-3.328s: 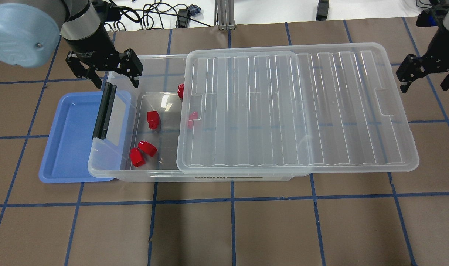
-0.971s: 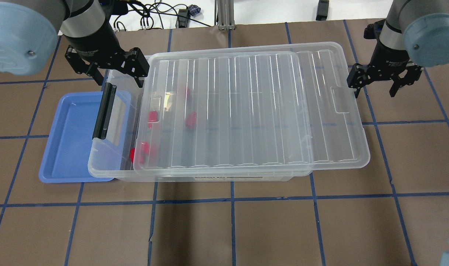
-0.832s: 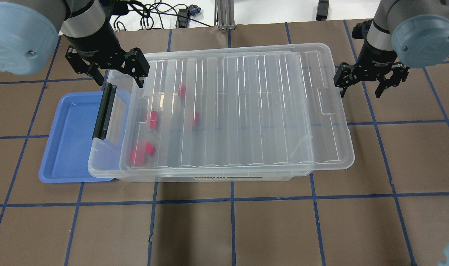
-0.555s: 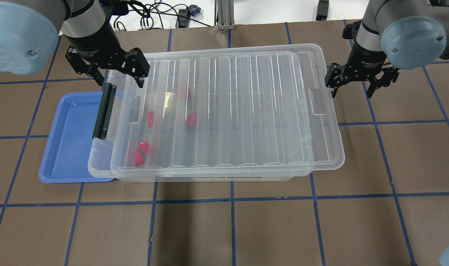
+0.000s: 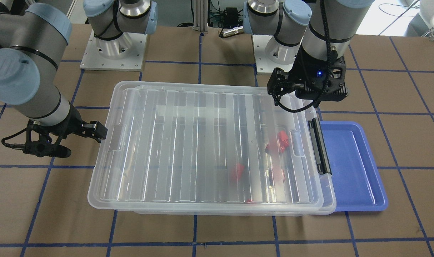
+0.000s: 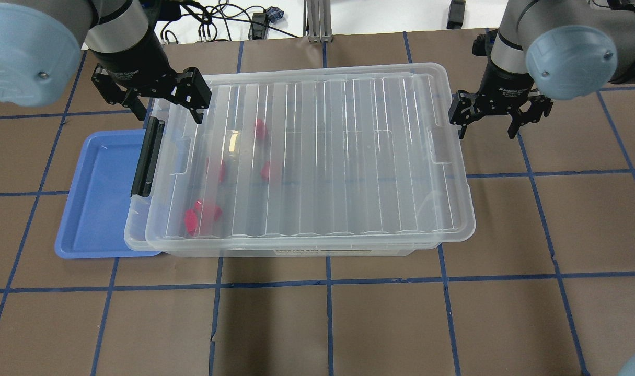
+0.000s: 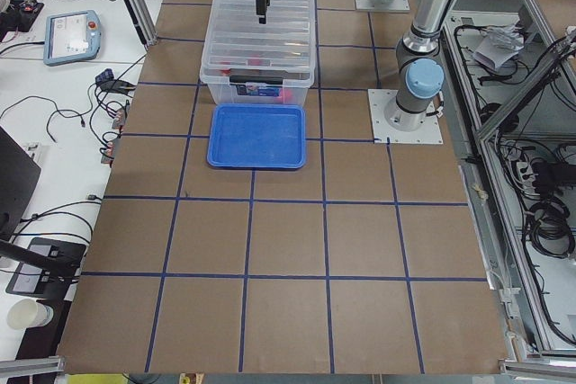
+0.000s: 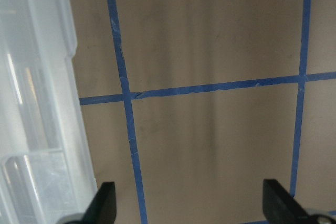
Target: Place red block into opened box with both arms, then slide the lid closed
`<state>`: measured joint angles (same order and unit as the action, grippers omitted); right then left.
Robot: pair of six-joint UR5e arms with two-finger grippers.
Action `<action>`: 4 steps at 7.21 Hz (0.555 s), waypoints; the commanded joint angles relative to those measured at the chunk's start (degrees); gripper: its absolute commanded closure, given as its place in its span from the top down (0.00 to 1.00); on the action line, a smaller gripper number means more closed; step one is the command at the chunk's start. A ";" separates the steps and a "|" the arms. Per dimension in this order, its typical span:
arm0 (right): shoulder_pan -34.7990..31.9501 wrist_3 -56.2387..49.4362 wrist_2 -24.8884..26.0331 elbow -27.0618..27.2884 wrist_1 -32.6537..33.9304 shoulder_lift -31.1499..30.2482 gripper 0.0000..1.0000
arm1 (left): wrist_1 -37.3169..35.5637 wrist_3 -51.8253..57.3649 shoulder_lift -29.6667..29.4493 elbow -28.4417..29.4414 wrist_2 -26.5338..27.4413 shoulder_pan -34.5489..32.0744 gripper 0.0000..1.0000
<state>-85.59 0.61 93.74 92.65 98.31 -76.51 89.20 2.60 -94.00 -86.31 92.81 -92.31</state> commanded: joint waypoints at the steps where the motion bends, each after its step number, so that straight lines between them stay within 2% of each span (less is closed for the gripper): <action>1: -1.16 0.71 0.13 -0.71 0.04 -0.48 1.00 | 0.10 -0.05 0.22 0.00 -0.09 0.03 1.00; 3: -0.45 2.63 0.22 -1.43 -1.19 -6.87 1.00 | 0.10 -0.05 0.31 0.00 0.00 0.03 1.00; 4: -0.54 11.43 0.30 -0.64 -1.62 -9.34 1.00 | 0.10 -0.05 0.22 0.00 -0.09 0.03 1.00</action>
<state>-86.14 4.84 93.97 91.50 97.20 -82.51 89.30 2.57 -93.75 -86.31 92.79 -92.29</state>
